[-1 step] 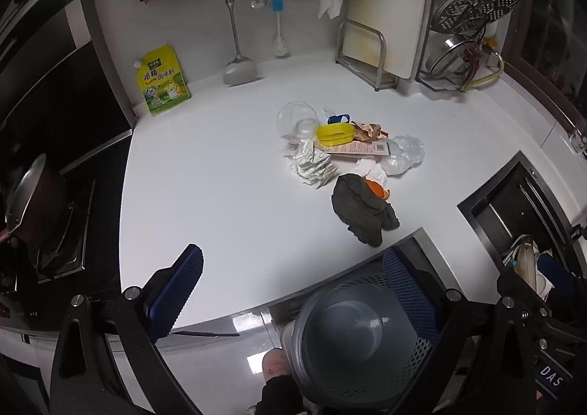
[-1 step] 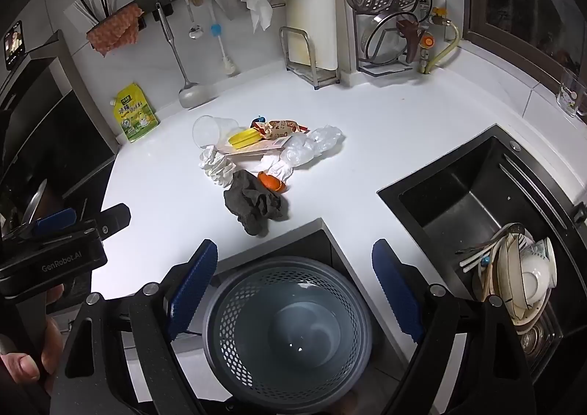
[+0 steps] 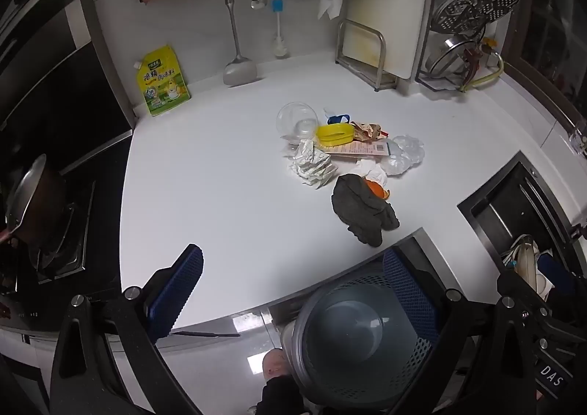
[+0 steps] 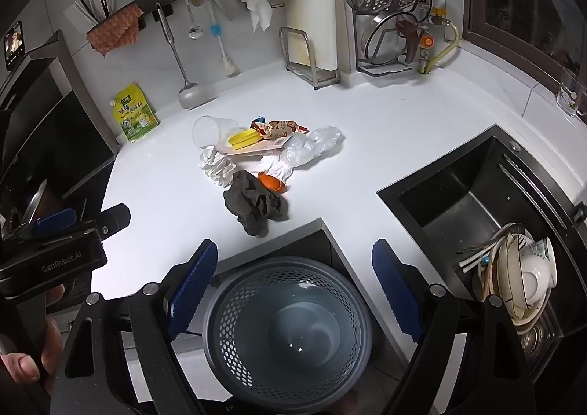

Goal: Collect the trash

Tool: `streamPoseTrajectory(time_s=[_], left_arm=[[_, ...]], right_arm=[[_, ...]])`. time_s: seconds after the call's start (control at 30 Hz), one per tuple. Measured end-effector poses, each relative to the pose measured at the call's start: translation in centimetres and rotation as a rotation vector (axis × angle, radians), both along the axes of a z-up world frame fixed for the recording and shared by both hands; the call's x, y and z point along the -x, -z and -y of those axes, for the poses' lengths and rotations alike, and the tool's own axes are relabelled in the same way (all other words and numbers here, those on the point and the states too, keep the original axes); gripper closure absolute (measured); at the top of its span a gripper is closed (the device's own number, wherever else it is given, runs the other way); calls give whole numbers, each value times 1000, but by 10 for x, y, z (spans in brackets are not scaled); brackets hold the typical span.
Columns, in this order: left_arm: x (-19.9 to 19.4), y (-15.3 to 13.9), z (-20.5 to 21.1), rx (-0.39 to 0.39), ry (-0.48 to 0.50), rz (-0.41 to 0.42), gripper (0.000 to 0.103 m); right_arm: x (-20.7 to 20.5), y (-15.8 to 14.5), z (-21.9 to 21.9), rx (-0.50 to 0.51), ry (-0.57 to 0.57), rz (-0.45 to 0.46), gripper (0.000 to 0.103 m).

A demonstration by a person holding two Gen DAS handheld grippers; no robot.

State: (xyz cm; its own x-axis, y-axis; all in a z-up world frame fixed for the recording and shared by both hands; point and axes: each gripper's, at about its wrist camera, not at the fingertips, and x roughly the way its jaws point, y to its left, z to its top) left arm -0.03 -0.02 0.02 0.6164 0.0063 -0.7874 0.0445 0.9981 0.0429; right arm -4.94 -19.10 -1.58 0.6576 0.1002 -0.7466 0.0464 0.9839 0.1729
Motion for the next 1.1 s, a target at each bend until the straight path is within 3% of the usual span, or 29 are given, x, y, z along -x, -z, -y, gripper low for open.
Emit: streamPoseTrajectory(time_s=[1.1], left_arm=[[2,-2,-9,-25,-14,-3,6]], right_arm=[[-3,-7,-2,47,20,-10,21]])
